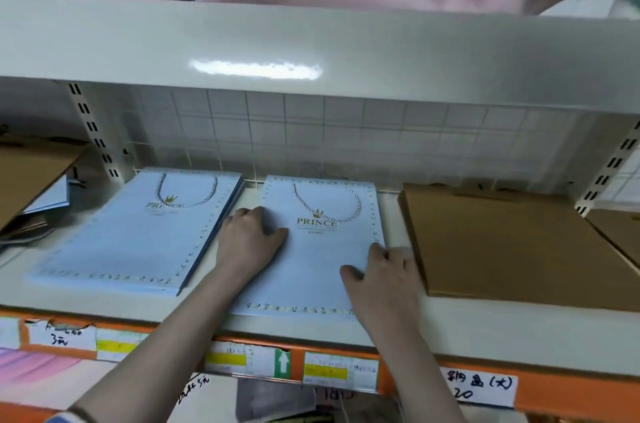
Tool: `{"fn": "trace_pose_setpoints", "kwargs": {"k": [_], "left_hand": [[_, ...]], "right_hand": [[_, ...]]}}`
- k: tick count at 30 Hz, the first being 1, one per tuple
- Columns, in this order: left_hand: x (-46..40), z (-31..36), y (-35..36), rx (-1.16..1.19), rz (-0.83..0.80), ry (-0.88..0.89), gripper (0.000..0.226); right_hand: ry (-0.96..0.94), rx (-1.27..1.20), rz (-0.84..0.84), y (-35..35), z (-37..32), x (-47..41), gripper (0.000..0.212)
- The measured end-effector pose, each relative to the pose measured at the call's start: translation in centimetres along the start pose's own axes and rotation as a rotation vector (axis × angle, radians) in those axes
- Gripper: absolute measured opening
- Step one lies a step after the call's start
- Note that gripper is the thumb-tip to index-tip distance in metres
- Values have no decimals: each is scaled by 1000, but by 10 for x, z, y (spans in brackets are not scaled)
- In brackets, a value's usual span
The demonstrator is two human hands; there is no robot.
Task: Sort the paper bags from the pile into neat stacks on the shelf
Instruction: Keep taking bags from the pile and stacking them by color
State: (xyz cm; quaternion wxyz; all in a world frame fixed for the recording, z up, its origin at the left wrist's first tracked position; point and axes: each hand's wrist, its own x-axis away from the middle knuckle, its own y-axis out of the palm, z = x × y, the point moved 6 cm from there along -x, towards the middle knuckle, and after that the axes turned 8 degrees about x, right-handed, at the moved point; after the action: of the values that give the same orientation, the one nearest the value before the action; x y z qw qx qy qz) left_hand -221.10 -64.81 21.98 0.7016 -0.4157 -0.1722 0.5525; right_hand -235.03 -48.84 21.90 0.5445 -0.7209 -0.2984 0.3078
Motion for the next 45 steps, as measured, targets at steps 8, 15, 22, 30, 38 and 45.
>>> {"fn": "trace_pose_setpoints", "kwargs": {"k": [8, 15, 22, 30, 38, 45], "left_hand": [[-16, -7, 14, 56, -53, 8, 27], [-20, -6, 21, 28, -76, 17, 32], [-18, 0, 20, -84, -127, 6, 43], [30, 10, -31, -266, 120, 99, 58], [95, -51, -110, -431, 293, -95, 64], [147, -108, -189, -429, 463, -220, 59]], "right_hand": [[83, 63, 19, 15, -7, -21, 44], [71, 84, 48, 15, -13, -22, 45], [38, 106, 15, 10, -12, -19, 49], [-99, 101, 83, -1, -15, -2, 53], [-359, 0, 28, -2, -78, 23, 64], [-519, -82, 84, -5, -155, 67, 63]]}}
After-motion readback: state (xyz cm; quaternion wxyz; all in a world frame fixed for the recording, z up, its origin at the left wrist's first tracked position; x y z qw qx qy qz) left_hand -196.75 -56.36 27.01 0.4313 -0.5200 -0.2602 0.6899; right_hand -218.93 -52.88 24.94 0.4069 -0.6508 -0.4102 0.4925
